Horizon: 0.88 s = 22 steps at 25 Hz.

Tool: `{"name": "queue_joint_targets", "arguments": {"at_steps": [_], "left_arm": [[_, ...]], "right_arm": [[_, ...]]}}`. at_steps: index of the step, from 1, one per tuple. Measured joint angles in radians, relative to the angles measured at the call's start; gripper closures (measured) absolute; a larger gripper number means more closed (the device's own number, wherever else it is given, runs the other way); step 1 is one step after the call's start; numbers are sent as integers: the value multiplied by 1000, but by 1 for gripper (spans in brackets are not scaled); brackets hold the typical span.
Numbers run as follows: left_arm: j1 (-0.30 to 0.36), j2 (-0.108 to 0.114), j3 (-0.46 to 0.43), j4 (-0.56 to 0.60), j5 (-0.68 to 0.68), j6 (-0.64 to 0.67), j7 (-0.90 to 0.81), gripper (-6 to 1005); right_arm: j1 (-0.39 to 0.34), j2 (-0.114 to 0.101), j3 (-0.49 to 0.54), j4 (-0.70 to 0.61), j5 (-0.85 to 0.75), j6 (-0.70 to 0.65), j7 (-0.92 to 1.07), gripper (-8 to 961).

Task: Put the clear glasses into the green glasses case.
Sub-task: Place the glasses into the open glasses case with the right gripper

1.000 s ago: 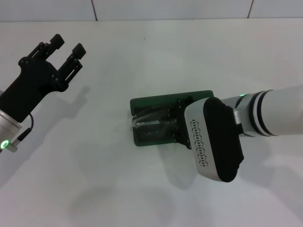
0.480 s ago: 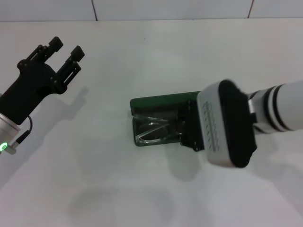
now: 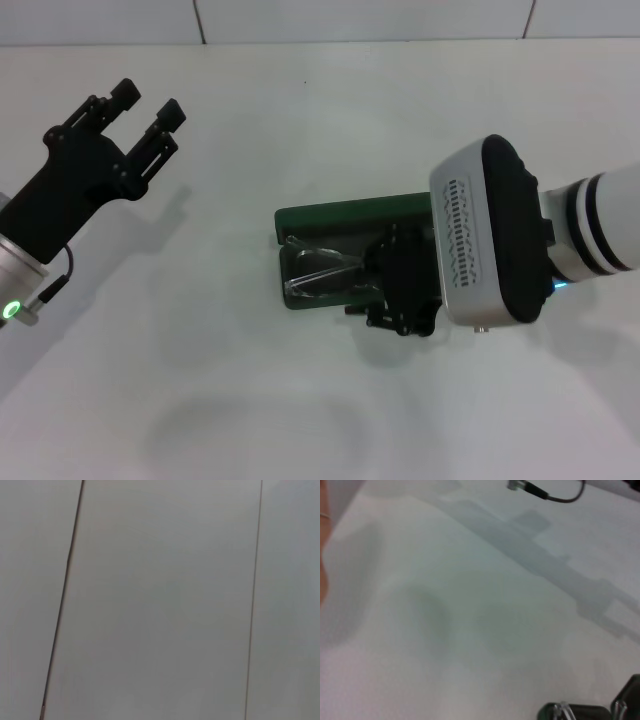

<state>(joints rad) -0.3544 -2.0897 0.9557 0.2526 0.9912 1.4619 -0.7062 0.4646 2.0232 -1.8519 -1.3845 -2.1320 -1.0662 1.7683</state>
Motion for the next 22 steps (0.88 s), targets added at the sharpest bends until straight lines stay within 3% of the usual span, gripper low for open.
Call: {"name": "queue_joint_targets", "arguments": {"at_steps": [10,22], "left_arm": [[-2,-1,0,-1,21,0,-3,395],[3,-1,0,-1,21,0,-4,395]], "right_arm": [[91,2,78,181,33,38,63,647],[35,-3,115,87,36,-17,61,639]]}}
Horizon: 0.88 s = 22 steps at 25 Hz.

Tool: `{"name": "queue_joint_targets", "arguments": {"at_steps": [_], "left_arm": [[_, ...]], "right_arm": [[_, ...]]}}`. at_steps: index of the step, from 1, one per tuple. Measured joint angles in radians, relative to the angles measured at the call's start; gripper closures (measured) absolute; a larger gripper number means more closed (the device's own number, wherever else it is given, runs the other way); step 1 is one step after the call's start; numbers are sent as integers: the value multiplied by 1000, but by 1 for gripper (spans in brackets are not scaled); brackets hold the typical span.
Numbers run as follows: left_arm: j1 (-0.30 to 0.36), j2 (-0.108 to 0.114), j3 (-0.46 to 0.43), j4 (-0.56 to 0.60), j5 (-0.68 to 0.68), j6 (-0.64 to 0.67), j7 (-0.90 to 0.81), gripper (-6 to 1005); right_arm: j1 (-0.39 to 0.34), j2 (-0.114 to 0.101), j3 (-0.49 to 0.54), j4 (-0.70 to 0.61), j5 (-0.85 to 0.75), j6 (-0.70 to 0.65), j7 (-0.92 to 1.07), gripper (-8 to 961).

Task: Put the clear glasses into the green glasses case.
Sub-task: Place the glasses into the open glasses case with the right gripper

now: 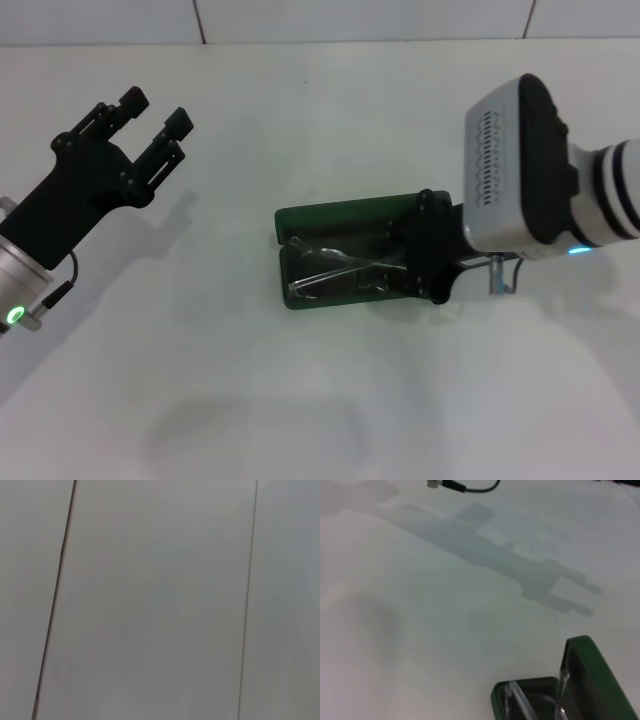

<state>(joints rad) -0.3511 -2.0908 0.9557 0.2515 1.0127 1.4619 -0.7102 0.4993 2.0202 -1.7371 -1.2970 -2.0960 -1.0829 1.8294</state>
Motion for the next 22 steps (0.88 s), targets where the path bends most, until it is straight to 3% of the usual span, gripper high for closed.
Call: {"name": "queue_joint_targets", "arguments": {"at_steps": [4,9,22], "left_arm": [[-3,0,0,0,0,0,0,395],[-11,1,0,0,1,0,0,395],[-57,2,9,-13,6,-42,3,395]], "right_arm": [[-2,0,52,-26,-5,-93,3,636],[36,-1,99,-5,-8,-117,10,632],[178,8,60,195,-10,-93,14,623]]}}
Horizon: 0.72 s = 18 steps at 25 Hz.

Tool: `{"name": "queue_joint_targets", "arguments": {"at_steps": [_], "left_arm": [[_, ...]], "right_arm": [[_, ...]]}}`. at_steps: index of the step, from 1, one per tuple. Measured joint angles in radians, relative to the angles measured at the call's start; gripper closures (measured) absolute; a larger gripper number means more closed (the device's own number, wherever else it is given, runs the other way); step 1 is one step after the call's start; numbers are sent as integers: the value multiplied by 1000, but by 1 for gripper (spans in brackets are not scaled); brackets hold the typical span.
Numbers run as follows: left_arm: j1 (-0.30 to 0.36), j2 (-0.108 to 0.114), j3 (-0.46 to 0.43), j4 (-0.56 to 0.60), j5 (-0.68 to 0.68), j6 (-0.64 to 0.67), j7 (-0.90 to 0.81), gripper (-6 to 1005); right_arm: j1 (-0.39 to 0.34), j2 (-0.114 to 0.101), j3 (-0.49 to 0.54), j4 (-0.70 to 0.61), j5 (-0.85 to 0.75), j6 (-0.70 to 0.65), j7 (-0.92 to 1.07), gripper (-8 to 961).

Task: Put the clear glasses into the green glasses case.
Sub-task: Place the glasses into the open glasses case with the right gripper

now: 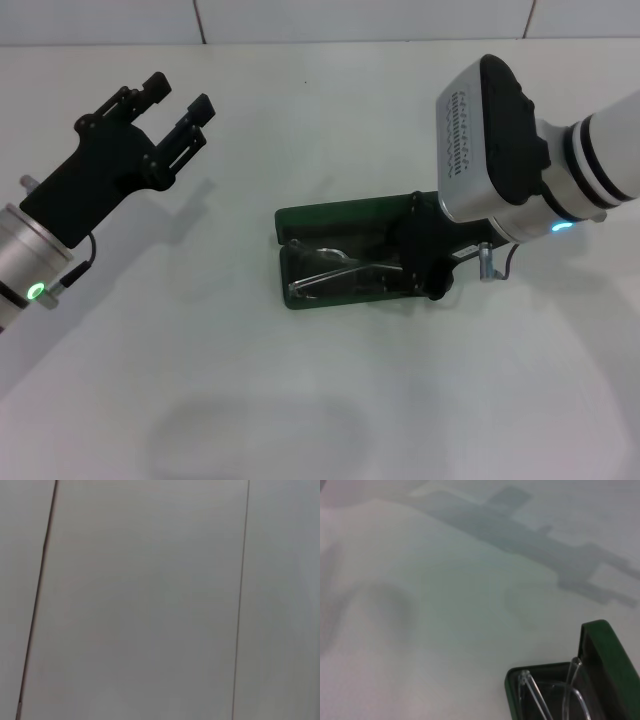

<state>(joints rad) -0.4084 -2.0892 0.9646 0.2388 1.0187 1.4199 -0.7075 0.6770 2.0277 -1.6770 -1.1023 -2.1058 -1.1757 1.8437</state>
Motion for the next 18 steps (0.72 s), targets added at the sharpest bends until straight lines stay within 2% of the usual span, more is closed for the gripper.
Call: {"name": "queue_joint_targets", "arguments": {"at_steps": [13,18], "left_arm": [[-13,-2,0,-1,0,-12,3,395],[-12,-1,0,-1,-1,-12,4,395]], "right_arm": [[43,0,-42,64,23,45,-7,614],[28,-2,-37,30,27,47,-7,611]]}}
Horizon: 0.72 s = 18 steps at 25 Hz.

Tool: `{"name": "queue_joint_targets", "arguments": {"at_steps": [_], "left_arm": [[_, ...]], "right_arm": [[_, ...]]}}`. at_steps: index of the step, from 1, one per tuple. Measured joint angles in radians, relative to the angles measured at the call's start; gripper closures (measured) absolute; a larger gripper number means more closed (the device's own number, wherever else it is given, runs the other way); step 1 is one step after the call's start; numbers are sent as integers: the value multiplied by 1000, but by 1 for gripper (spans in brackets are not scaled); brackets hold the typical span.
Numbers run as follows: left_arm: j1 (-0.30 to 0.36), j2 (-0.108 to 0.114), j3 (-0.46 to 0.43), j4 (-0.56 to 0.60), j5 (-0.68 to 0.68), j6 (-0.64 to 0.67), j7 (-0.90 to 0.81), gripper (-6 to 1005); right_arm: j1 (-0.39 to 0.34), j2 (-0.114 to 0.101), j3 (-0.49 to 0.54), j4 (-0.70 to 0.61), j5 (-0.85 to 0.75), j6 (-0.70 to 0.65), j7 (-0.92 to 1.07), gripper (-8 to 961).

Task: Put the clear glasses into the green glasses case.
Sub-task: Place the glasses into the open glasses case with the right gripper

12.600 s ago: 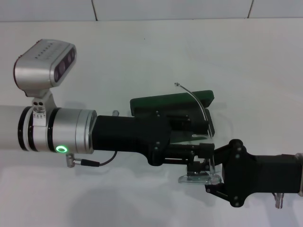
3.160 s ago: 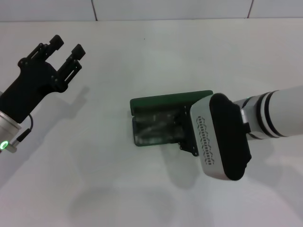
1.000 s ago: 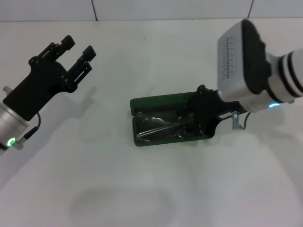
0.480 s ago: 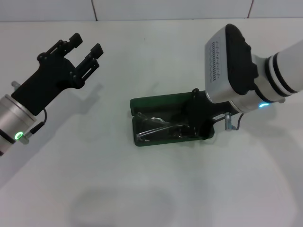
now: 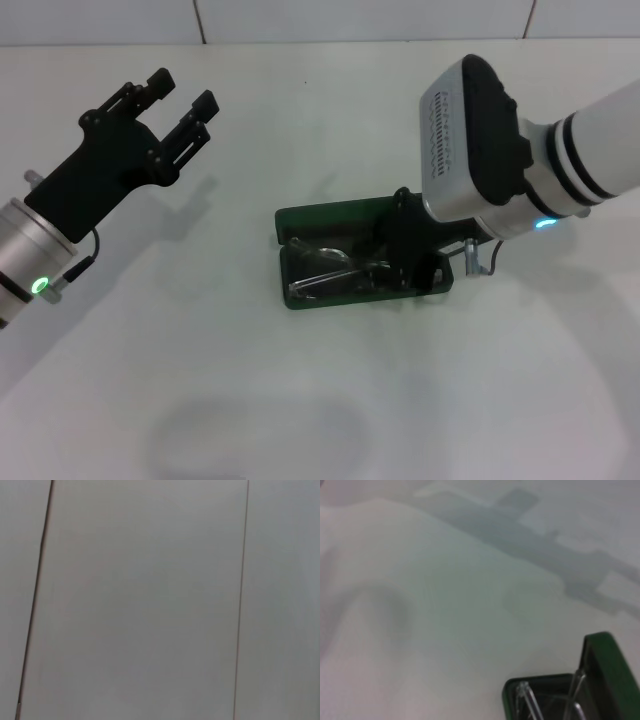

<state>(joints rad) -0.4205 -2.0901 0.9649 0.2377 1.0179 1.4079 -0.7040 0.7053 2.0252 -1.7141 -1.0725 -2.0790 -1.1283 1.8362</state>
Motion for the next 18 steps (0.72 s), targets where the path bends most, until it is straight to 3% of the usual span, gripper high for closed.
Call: {"name": "queue_joint_targets", "arguments": {"at_steps": [7,18], "left_arm": [[3,1,0,0,-1,0,0,395],[-2,1,0,1,-1,0,0,395]], "right_arm": [[-30,-2,4,-49,-12,-11,6,606],[-10,3,-4,0,-24,-15,6,598]]}}
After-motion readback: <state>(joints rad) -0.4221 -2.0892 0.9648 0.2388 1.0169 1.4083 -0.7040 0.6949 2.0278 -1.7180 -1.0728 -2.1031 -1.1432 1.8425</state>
